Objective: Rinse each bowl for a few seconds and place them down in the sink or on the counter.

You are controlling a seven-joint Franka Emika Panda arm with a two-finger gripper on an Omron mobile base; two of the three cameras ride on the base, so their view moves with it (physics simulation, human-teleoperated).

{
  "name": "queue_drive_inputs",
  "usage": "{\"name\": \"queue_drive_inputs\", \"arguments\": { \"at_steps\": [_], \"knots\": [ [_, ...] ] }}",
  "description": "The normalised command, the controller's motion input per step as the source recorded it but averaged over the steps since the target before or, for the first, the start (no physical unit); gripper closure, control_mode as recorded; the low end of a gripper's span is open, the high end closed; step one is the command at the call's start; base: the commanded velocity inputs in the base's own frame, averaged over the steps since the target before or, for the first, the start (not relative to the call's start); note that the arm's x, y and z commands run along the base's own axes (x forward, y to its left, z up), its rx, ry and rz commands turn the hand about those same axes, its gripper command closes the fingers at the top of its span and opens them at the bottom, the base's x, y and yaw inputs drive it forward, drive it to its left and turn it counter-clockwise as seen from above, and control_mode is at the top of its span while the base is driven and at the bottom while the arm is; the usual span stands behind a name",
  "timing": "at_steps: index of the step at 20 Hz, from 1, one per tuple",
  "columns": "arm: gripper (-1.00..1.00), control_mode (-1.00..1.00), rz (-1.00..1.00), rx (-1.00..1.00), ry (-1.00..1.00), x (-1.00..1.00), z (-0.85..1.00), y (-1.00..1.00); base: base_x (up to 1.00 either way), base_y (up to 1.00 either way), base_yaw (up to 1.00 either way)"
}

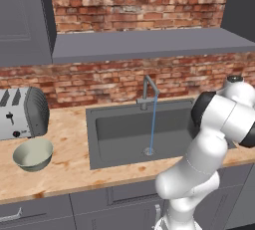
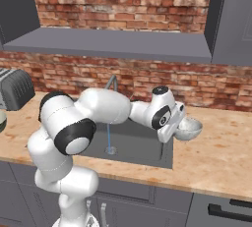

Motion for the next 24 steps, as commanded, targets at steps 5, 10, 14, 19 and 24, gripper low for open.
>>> {"name": "queue_drive_inputs", "arguments": {
  "at_steps": [5, 10, 14, 19, 24],
  "knots": [
    [1.00, -1.00, -0.02, 0.00, -0.01, 0.00, -0.18, -0.10, 0.00, 0.00, 0.00],
    [1.00, -1.00, -0.03, 0.00, 0.00, 0.00, -0.17, -0.10, 0.00, 0.00, 0.00],
    [1.00, -1.00, -0.03, 0.00, 0.00, 0.00, -0.17, -0.10, 0.00, 0.00, 0.00],
    [1.00, -1.00, -0.03, 0.00, 0.00, 0.00, -0.17, -0.09, 0.00, 0.00, 0.00],
    [1.00, -1.00, -0.02, 0.00, 0.00, 0.00, -0.18, -0.08, 0.00, 0.00, 0.00]
  ]
}}
